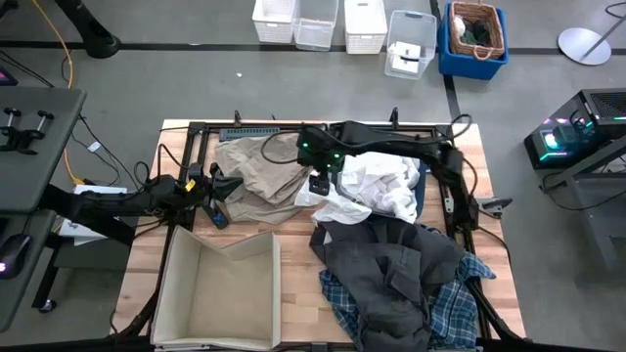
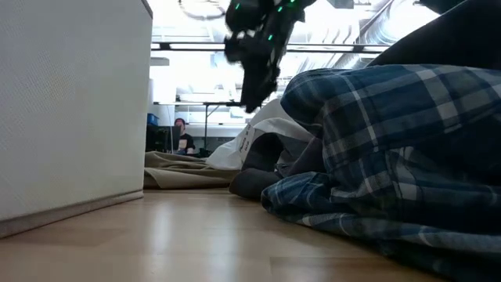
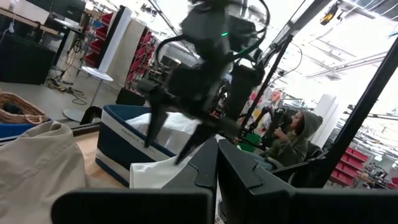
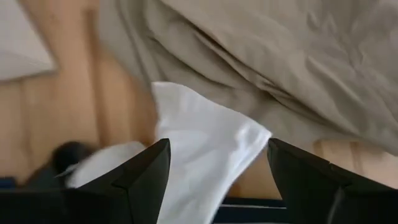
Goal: Sort clothes
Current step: Put the white shorts into the blue laundry bin, then put the gray shorts into the white laundry bin
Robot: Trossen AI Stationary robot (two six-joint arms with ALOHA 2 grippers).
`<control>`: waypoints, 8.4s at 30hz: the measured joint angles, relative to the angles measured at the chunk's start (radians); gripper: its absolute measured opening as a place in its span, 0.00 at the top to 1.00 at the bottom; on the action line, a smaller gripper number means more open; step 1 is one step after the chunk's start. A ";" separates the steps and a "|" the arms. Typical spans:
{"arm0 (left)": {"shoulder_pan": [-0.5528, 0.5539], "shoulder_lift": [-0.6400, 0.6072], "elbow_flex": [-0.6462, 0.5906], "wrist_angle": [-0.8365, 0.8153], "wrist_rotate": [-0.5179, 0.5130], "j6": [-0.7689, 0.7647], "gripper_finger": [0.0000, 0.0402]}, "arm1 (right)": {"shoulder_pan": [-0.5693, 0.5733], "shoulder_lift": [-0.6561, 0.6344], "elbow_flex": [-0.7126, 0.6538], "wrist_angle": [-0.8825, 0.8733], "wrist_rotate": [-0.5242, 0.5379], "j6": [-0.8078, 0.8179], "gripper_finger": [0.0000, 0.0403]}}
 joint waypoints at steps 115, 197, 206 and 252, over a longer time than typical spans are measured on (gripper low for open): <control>0.000 0.002 0.000 -0.051 0.000 0.000 1.00 | -0.045 -0.707 -1.207 0.592 -0.041 0.786 0.65; 0.000 0.002 0.000 -0.052 0.000 0.000 1.00 | 0.761 -0.202 -0.324 -0.305 0.371 0.913 0.98; 0.000 0.002 0.000 -0.052 0.000 0.000 1.00 | 0.805 -0.378 0.146 -0.326 0.806 0.988 0.98; 0.000 0.002 0.000 -0.056 0.000 0.000 1.00 | 0.629 0.232 0.345 2.009 0.589 0.380 0.98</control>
